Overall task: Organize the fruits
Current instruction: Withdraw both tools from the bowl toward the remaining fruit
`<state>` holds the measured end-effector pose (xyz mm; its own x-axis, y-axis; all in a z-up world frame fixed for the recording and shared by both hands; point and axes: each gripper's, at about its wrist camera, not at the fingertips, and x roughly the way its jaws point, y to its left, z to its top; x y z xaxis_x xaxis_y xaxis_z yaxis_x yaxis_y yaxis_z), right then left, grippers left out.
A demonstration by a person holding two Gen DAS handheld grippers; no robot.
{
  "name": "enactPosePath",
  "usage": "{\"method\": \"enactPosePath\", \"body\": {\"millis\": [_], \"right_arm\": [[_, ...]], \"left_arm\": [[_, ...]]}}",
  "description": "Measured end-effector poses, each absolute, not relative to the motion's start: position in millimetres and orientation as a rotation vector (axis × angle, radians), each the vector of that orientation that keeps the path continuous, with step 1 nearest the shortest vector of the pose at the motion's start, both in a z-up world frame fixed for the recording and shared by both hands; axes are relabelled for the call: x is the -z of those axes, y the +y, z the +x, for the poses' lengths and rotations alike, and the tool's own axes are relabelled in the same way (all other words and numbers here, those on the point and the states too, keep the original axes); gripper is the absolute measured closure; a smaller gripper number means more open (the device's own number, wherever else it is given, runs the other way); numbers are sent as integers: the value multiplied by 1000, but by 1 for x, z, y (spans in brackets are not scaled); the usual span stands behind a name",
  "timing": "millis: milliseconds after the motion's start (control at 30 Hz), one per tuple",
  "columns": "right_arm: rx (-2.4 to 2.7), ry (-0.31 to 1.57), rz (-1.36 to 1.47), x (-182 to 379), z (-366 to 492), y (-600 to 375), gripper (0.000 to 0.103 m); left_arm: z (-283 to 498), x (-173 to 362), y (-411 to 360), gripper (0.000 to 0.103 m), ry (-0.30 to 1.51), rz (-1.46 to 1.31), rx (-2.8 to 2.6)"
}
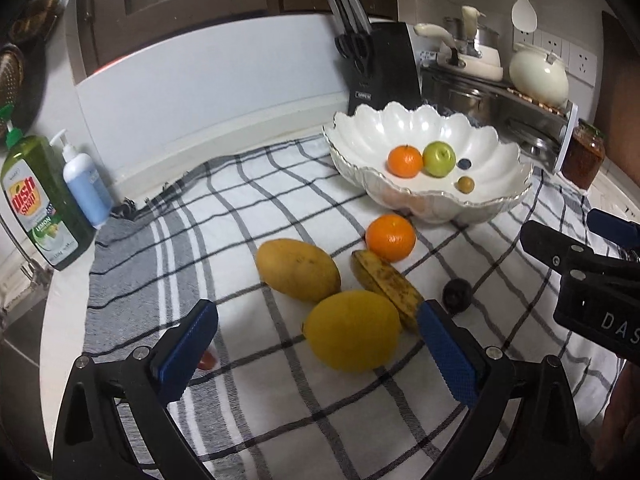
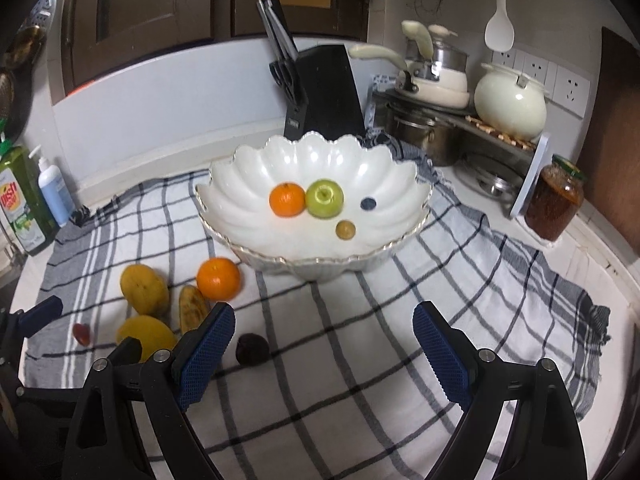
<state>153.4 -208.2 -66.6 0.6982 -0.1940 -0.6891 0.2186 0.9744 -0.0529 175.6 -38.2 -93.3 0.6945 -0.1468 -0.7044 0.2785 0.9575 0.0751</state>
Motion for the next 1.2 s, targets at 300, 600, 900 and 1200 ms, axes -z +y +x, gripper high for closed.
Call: {"method": "enactPosePath", "body": {"millis": [300,600,900,1200], "right_arm": [[243,807,43,88,159,-215,12],[239,825,42,97,163,-214,12],[233,843,41,106,165,-216,12],[162,847,10,112,169,-210,12]], "left_arm": [[184,118,-46,7,805,193,261],[192,135,-47,15,861,185,278],[197,144,-50,31,886,168,289],[195,143,-51,37,884,166,281]]}}
